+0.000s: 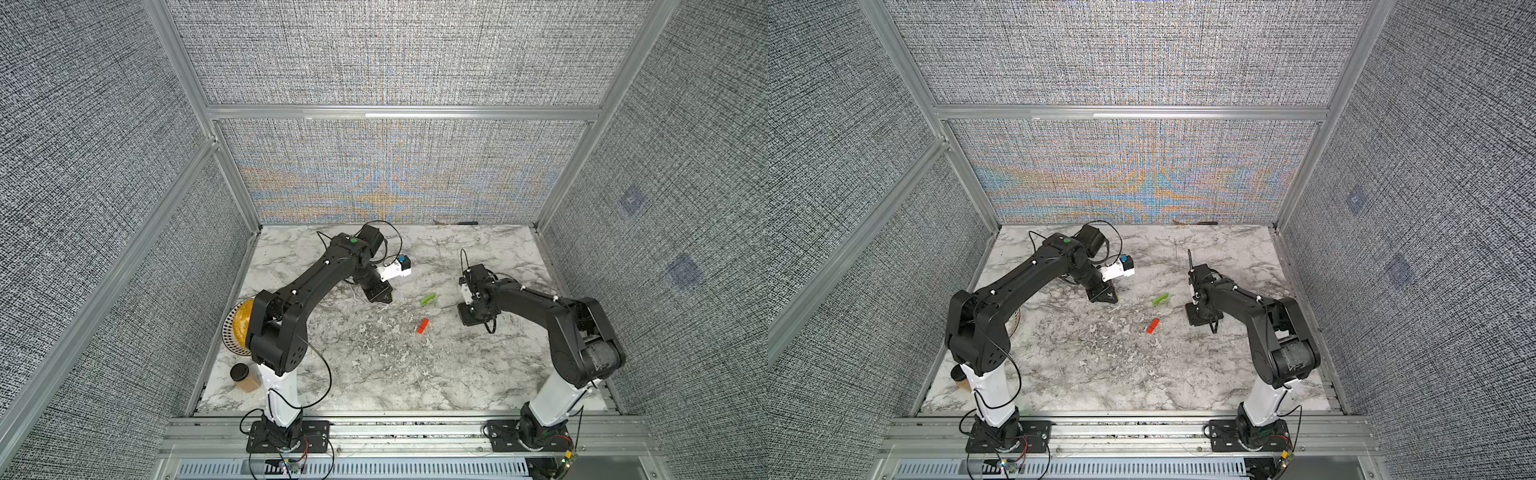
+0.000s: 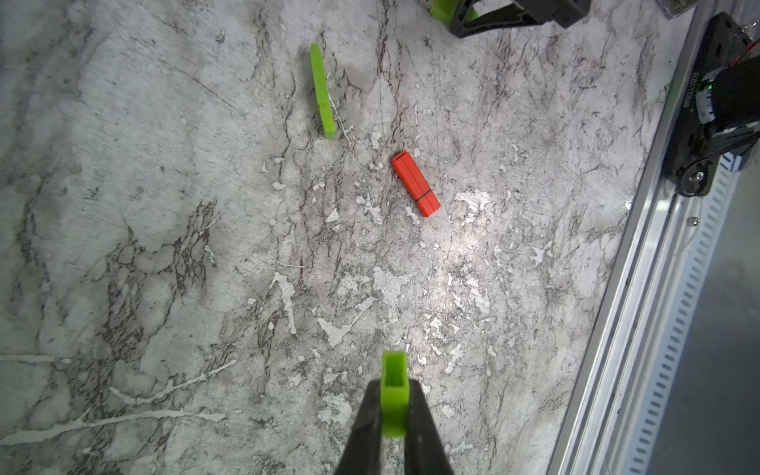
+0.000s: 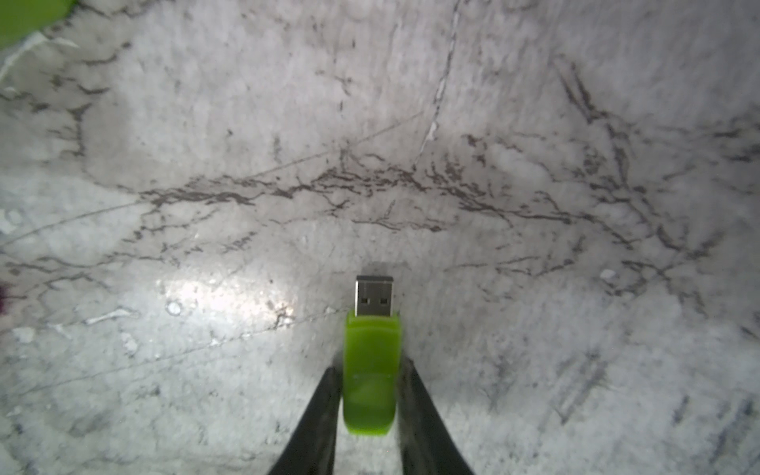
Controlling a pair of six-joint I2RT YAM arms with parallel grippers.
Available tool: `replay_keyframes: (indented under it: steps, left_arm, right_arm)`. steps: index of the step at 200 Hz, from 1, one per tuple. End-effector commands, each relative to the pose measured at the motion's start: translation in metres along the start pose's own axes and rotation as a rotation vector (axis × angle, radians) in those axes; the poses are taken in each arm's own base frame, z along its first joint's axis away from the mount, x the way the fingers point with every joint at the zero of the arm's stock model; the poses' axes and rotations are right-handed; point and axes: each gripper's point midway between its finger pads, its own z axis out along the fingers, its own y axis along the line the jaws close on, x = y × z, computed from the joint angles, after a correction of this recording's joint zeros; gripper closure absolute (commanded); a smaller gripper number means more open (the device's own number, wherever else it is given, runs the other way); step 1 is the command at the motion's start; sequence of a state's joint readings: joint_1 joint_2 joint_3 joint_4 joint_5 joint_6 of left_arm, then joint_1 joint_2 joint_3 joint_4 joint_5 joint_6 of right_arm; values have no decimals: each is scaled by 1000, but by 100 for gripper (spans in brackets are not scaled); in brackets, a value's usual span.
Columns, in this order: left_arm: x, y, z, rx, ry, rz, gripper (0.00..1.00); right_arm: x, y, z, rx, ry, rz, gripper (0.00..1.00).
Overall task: Close the usb drive cover
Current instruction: Pick up the USB drive from the center of the board.
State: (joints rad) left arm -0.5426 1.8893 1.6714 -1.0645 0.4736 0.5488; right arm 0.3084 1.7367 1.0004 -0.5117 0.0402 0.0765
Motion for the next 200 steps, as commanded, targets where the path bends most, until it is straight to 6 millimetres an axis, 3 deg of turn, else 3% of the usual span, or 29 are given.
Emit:
replay_keyframes:
  steps: [1,34,49,73,100,122,148,155,200]
  left_arm:
    - [-1,-4,-3,7,-7,-7,100]
    - [-1,-5,-3,15,-7,-15,100]
    - [-1,-6,-4,16,-9,-15,100]
    - [-4,-10,-6,35,-25,-12,100]
    - [-6,-17,-10,62,-38,-7,100]
    - [-3,-22,-13,90,-25,2,100]
    - [-3,-29,-15,131,-16,12,100]
    - [-4,-32,-16,146,-15,15,100]
    - [-1,-43,-18,245,46,-8,100]
  right_arm:
    - [19,-4,9,20,72,-8,77]
    - [19,-4,10,21,71,-7,82]
    - [18,-4,9,20,65,-12,92]
    - [6,-5,-3,28,15,-36,92]
    - [-28,3,-46,64,-187,-146,92]
    - [-46,28,-97,87,-426,-373,93]
    - [-41,66,-144,120,-645,-748,93]
    - [-32,71,-142,135,-667,-832,94]
    - [-28,99,-180,244,-853,-1185,99]
